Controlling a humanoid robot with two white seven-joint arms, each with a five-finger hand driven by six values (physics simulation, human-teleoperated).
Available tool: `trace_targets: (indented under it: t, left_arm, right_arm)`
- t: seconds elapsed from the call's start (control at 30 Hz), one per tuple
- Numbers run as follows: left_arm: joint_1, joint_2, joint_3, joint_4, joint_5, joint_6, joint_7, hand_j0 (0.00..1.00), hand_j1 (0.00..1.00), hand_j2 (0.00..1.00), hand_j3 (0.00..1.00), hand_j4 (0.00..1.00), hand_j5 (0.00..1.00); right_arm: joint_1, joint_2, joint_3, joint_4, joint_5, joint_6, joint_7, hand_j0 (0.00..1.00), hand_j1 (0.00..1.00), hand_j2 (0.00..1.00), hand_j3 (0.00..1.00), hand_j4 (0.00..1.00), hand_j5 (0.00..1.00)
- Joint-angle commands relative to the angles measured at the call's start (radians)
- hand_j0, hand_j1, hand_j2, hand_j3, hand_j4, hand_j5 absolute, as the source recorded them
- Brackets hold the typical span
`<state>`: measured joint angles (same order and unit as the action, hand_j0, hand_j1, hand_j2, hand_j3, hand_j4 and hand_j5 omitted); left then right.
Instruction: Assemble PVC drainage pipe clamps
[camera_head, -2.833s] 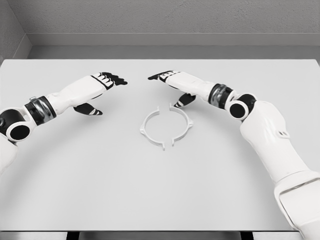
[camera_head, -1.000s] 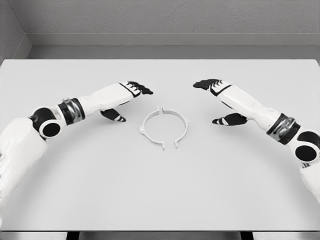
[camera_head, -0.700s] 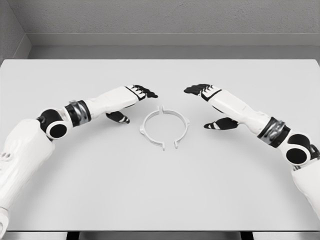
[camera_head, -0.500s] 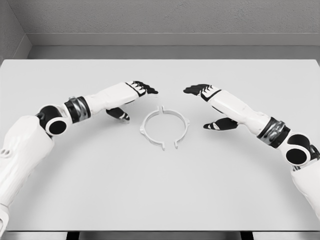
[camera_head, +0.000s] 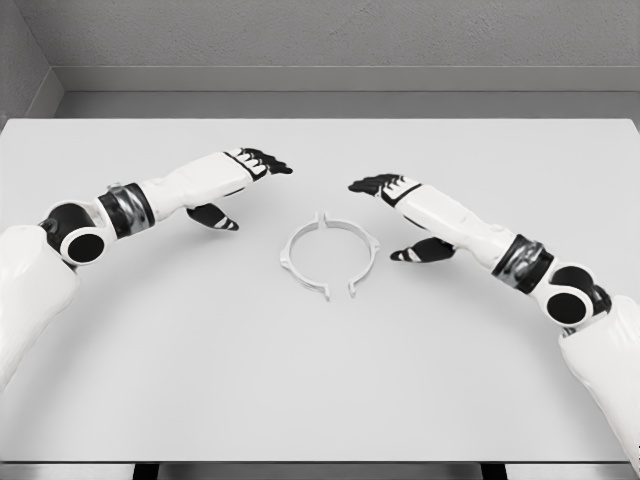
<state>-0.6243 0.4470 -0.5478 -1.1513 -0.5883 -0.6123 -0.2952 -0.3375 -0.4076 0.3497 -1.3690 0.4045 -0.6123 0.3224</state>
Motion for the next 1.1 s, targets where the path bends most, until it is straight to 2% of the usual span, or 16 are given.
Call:
trace_targets:
  t: [0.0, 0.1, 0.3, 0.4, 0.57, 0.73, 0.9, 1.07]
  left_arm:
    - [0.000, 0.003, 0.000, -0.008, 0.008, 0.001, 0.001, 1.00, 1.00, 1.00, 1.00, 1.00, 1.00]
    - [0.000, 0.018, 0.005, -0.008, 0.016, 0.001, 0.001, 1.00, 1.00, 1.00, 1.00, 1.00, 1.00]
    - [-0.002, 0.082, 0.011, -0.007, 0.053, 0.001, 0.001, 1.00, 1.00, 1.00, 1.00, 1.00, 1.00]
    - [0.002, 0.142, 0.011, -0.004, 0.099, 0.001, 0.001, 1.00, 1.00, 1.00, 1.00, 1.00, 1.00]
    - [0.012, 0.280, 0.031, 0.001, 0.119, 0.001, 0.001, 1.00, 1.00, 1.00, 1.00, 1.00, 1.00]
    - [0.020, 0.300, 0.097, 0.004, 0.128, 0.001, 0.001, 1.00, 1.00, 1.00, 1.00, 1.00, 1.00]
    - [0.021, 0.299, 0.097, 0.004, 0.122, 0.001, -0.001, 1.00, 1.00, 1.00, 1.00, 1.00, 1.00]
    - [0.021, 0.254, 0.083, 0.001, 0.113, 0.001, -0.012, 1.00, 1.00, 1.00, 1.00, 1.00, 1.00]
  right_arm:
    - [0.000, 0.023, 0.009, 0.028, 0.008, 0.001, 0.000, 1.00, 1.00, 1.00, 1.00, 1.00, 1.00]
    - [-0.025, 0.044, 0.028, 0.067, 0.019, 0.001, -0.002, 1.00, 1.00, 1.00, 1.00, 1.00, 1.00]
    - [-0.029, 0.050, 0.028, 0.097, 0.025, 0.001, -0.002, 1.00, 1.00, 1.00, 1.00, 1.00, 1.00]
    - [-0.041, 0.061, 0.035, 0.116, 0.025, 0.001, -0.002, 1.00, 1.00, 1.00, 1.00, 1.00, 1.00]
    - [-0.051, 0.064, 0.037, 0.129, 0.033, 0.001, -0.002, 1.00, 1.00, 1.00, 1.00, 1.00, 1.00]
    - [-0.054, 0.064, 0.035, 0.140, 0.033, 0.001, -0.002, 1.00, 1.00, 1.00, 1.00, 1.00, 1.00]
    - [-0.057, 0.066, 0.040, 0.140, 0.033, 0.001, -0.002, 1.00, 1.00, 1.00, 1.00, 1.00, 1.00]
    - [-0.058, 0.078, 0.040, 0.140, 0.034, 0.001, 0.000, 1.00, 1.00, 1.00, 1.00, 1.00, 1.00]
